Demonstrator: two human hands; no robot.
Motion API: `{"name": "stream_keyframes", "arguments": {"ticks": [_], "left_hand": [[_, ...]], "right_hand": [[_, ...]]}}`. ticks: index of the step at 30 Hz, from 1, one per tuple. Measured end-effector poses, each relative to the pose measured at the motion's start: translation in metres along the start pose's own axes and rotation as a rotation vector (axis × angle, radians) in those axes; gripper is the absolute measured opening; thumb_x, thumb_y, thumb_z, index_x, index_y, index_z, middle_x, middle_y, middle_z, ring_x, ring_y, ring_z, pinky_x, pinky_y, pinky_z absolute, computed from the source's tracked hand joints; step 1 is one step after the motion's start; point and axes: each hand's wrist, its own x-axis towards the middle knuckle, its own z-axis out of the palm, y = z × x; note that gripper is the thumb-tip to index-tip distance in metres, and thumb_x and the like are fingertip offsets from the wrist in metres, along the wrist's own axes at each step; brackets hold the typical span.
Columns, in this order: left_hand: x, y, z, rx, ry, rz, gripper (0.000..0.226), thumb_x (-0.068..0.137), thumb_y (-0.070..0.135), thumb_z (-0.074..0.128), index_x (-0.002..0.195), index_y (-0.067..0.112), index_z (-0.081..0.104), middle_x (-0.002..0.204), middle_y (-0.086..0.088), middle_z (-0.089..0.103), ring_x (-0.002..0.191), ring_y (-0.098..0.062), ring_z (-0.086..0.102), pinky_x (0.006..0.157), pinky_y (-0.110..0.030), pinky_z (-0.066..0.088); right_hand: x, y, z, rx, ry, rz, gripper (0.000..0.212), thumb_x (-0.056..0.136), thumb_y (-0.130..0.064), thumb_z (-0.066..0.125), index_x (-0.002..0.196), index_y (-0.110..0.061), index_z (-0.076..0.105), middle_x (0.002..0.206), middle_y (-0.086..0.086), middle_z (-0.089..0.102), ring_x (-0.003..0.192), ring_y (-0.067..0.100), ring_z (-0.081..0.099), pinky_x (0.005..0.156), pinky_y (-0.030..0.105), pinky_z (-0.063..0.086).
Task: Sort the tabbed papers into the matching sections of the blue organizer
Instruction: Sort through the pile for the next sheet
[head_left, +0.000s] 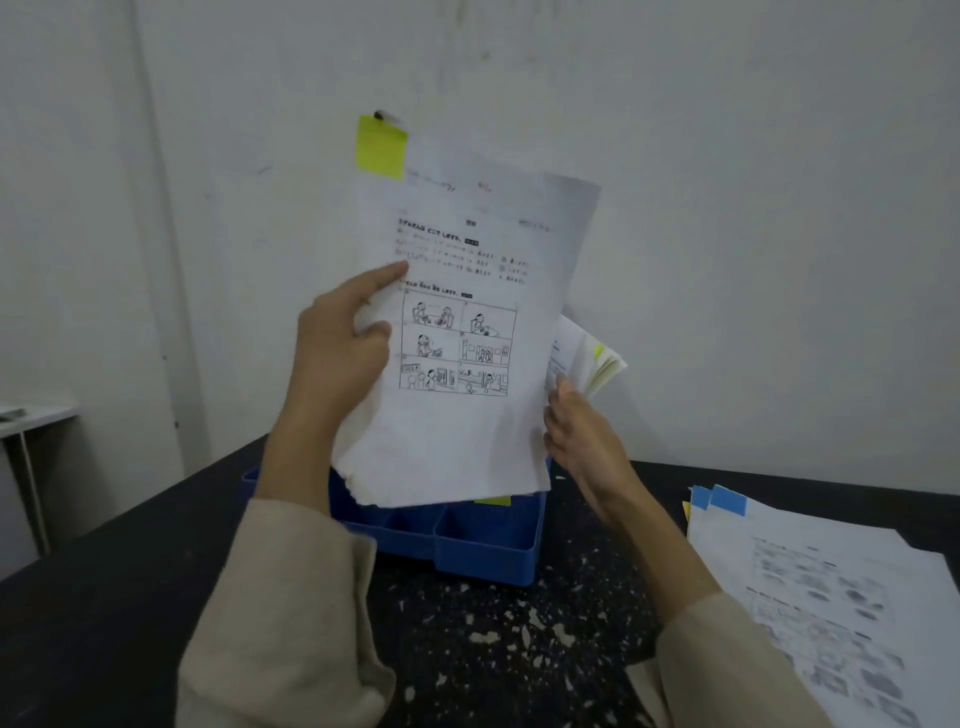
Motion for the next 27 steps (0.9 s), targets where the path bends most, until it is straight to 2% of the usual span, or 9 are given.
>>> {"name": "stream_keyframes", "arguments": {"ticks": [2,4,6,10,16,18,20,23,27], "left_hand": [[0.013,0.019,-0.001,0.127,-0.01,0.038,0.06,0.083,-0.011,0.045,0.13,0.025,0.055,0.124,0.007,0.053,0.117,-0.012,0.049,0.096,-0.008,0.036],[0.024,0.039,0.003,0.223,-0.038,0.091,0.062,0.081,-0.009,0.044,0.133,0.023,0.053,0.133,-0.002,0.052,0.119,-0.02,0.051,0.104,-0.025,0.038],[0.033,0.056,0.013,0.3,-0.089,0.144,0.063,0.081,-0.005,0.045,0.137,0.022,0.048,0.14,-0.005,0.047,0.123,-0.022,0.048,0.106,-0.027,0.035],[0.043,0.078,0.049,0.324,-0.114,0.21,0.062,0.085,0.0,0.045,0.144,0.017,0.036,0.146,-0.007,0.04,0.133,-0.023,0.036,0.108,-0.027,0.027],[0.029,0.06,0.112,0.303,-0.148,0.429,0.07,0.087,-0.01,0.039,0.15,0.014,0.019,0.142,-0.01,0.04,0.103,-0.029,0.053,0.076,-0.026,0.041],[0.019,0.036,0.13,0.283,-0.28,0.374,0.072,0.09,-0.009,0.037,0.151,0.017,0.01,0.155,-0.006,0.021,0.117,-0.027,0.048,0.082,-0.025,0.039],[0.009,0.009,0.141,0.23,-0.402,0.286,0.071,0.093,-0.006,0.037,0.152,0.019,0.004,0.159,-0.002,0.009,0.134,-0.022,0.034,0.094,-0.018,0.033],[-0.006,-0.026,0.149,0.128,-0.429,0.271,0.069,0.095,0.001,0.04,0.152,0.022,0.006,0.158,0.001,0.014,0.141,-0.014,0.024,0.105,-0.012,0.018],[-0.03,-0.052,0.154,0.062,-0.497,0.213,0.063,0.095,0.005,0.047,0.149,0.02,0.018,0.15,-0.008,0.033,0.131,-0.022,0.04,0.108,-0.026,0.032]], "right_hand": [[-0.002,-0.002,0.002,-0.021,0.004,0.009,0.055,0.1,-0.043,0.028,0.148,-0.017,0.023,0.14,-0.01,0.04,0.127,0.007,0.042,0.106,0.026,0.032],[-0.002,0.0,0.005,-0.047,0.017,0.047,0.065,0.1,-0.044,0.029,0.143,0.004,0.023,0.147,0.015,0.032,0.135,0.032,0.034,0.114,0.044,0.025],[0.0,0.002,0.006,-0.039,0.012,0.083,0.064,0.099,-0.047,0.03,0.139,0.003,0.033,0.14,0.026,0.035,0.131,0.039,0.033,0.113,0.049,0.026],[0.0,0.004,0.005,0.012,0.012,0.079,0.031,0.1,-0.043,0.032,0.127,-0.034,0.042,0.134,-0.003,0.051,0.116,0.008,0.05,0.098,0.025,0.037],[0.0,-0.004,-0.002,0.001,0.052,0.063,0.055,0.102,-0.039,0.031,0.141,0.0,0.031,0.137,0.016,0.044,0.129,0.029,0.043,0.11,0.04,0.033],[0.0,-0.005,-0.004,0.015,0.055,0.044,0.051,0.102,-0.037,0.029,0.142,-0.007,0.033,0.134,0.016,0.051,0.118,0.03,0.053,0.104,0.041,0.042],[0.0,-0.005,-0.006,0.05,0.044,0.038,0.034,0.103,-0.036,0.027,0.132,-0.026,0.041,0.118,-0.005,0.059,0.096,0.005,0.061,0.093,0.024,0.046],[0.001,-0.006,-0.009,0.071,0.058,0.028,0.043,0.102,-0.036,0.028,0.137,-0.015,0.043,0.113,-0.004,0.055,0.098,0.005,0.056,0.097,0.025,0.043],[-0.001,-0.009,-0.011,0.104,0.058,0.066,0.045,0.103,-0.034,0.029,0.137,-0.009,0.041,0.11,-0.003,0.059,0.093,0.004,0.058,0.082,0.017,0.047]]}}
